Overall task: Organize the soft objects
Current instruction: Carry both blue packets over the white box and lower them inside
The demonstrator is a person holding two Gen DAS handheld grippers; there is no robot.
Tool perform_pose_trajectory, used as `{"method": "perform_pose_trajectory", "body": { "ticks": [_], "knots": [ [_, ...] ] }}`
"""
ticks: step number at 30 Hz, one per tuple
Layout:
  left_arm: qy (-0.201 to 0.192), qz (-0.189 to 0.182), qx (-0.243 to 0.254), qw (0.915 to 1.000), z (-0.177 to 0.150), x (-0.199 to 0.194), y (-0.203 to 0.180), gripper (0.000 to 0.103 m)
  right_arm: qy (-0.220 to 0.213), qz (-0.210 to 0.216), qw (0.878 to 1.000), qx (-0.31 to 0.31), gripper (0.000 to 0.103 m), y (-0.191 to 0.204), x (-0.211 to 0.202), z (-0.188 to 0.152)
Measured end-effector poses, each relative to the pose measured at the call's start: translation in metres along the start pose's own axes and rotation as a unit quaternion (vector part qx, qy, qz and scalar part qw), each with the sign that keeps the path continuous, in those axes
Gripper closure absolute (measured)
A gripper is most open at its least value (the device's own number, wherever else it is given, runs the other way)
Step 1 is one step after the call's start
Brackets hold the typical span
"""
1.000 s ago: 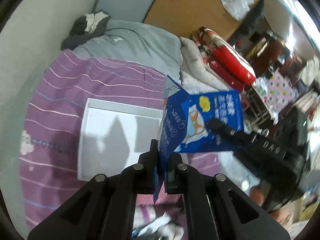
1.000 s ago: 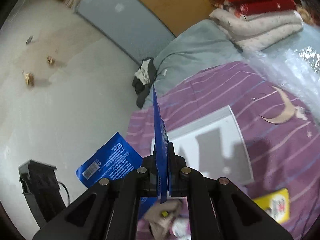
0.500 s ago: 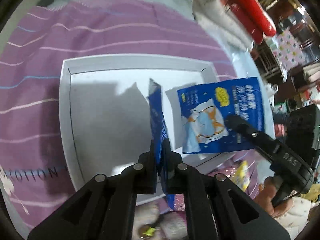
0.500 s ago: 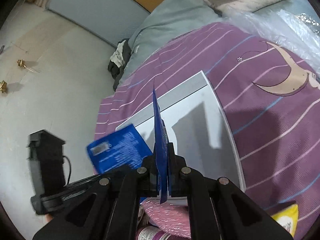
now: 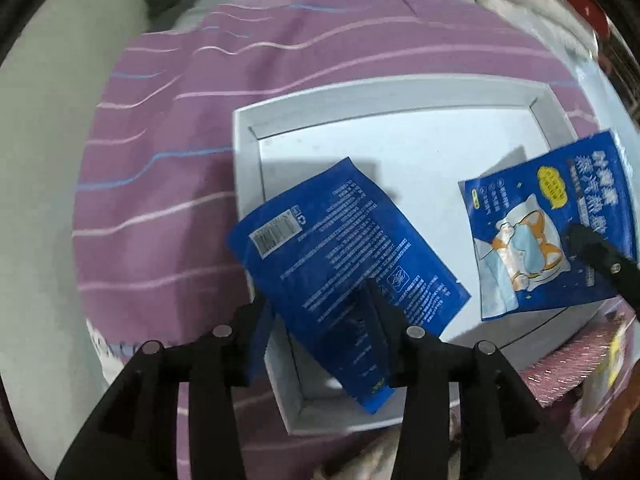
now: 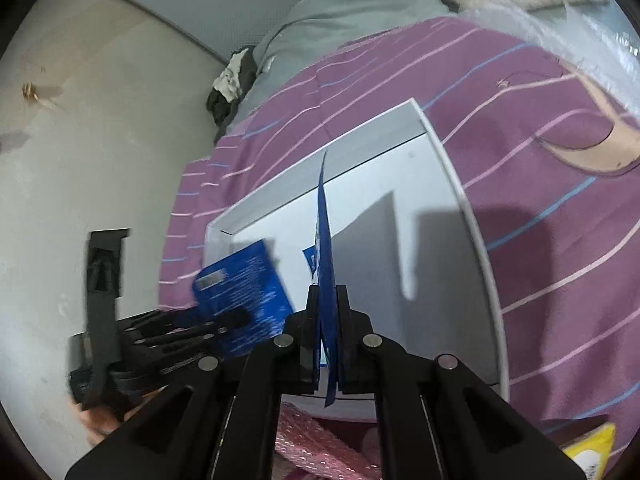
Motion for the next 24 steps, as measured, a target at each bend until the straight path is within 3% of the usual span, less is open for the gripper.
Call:
{"method": "perform_pose_trajectory", "body": {
  "ticks": [3,9,13,15,17,24],
  "knots": [
    [-0.007,-0.008,-0.046,0.9989,-0.005,-0.013,0.011,0.057,-0.003,0.003,1.000,0.001,0.099,0.000,-0.003,0.000],
    [-0.055,0.015,-0.078,0.9953,-0.007,-0.040,0.014,0.051,-0.006,-0.002,1.000,0.002,0.099,-0.005,-0.005,-0.001],
    [-0.063,-0.055,-0.093,0.9921,0.002,-0.032,0.004,0.053,-0.007,-0.004,1.000,0.005,0.099,-0.006,-0.004,0.000],
    [-0.052,-0.082,-0.096,0.9906,0.005,-0.020,-0.007,0.086,-0.006,-0.005,1.000,0.003,0.099,-0.006,-0.005,-0.001],
    [-0.028,-0.114,-0.102,0.9878,0.015,-0.001,-0.023,0.097,-0.007,-0.004,1.000,0.002,0.099,-0.005,-0.005,-0.001],
    [0.018,-0.156,-0.141,0.9774,0.003,0.029,-0.027,0.102,-0.005,-0.003,1.000,0.005,0.099,-0.006,-0.004,0.000]
  ]
}}
Point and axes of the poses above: each gripper's, at about its wrist camera, not at the fingertips, and x roughly the way its jaws point, y to its left, z to its top, the point moved 1 cm from there along x, roughly the way its jaws point, and after that the axes turned 9 degrees about -y, right-handed, at the moved point
